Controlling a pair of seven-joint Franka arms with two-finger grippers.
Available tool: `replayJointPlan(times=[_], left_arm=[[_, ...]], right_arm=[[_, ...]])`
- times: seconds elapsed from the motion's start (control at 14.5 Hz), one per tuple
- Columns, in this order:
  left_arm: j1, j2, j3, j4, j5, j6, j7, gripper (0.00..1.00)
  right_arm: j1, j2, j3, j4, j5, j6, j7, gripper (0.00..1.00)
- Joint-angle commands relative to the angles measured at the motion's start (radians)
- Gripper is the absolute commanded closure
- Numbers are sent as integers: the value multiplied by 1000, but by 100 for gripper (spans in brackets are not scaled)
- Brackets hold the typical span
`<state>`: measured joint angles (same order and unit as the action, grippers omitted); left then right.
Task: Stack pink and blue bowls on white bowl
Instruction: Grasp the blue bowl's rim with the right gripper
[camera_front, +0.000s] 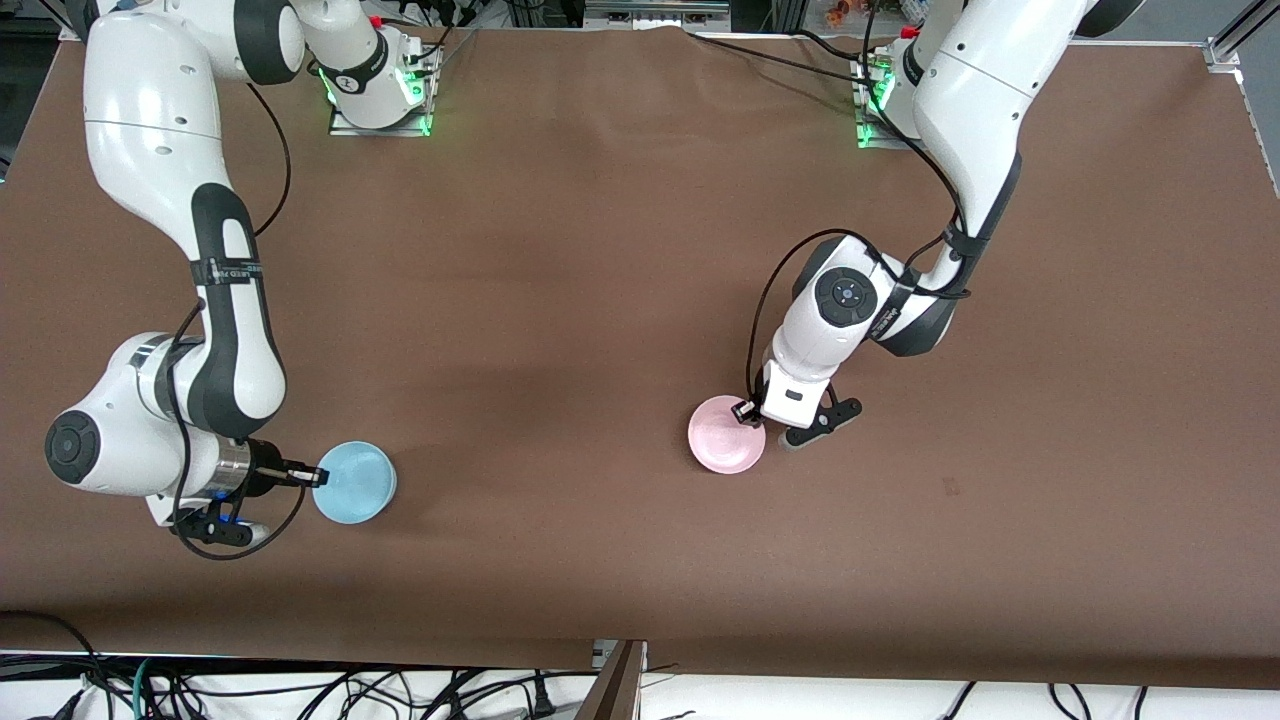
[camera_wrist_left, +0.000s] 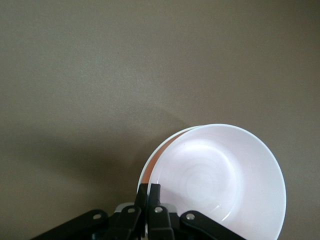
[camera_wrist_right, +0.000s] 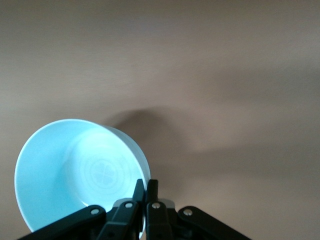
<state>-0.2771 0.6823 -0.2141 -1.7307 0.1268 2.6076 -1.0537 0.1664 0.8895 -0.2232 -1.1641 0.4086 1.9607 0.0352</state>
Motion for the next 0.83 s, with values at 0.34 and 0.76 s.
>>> replayJointPlan(times=[0.34, 0.76], left_arm=[[-30, 13, 22, 20, 30, 25, -55, 73], [-25, -3, 30, 51, 31, -4, -55, 10]], right_arm=[[5, -38, 136, 83, 12, -103, 340, 100], [7, -52, 218, 83, 12, -86, 483, 100]])
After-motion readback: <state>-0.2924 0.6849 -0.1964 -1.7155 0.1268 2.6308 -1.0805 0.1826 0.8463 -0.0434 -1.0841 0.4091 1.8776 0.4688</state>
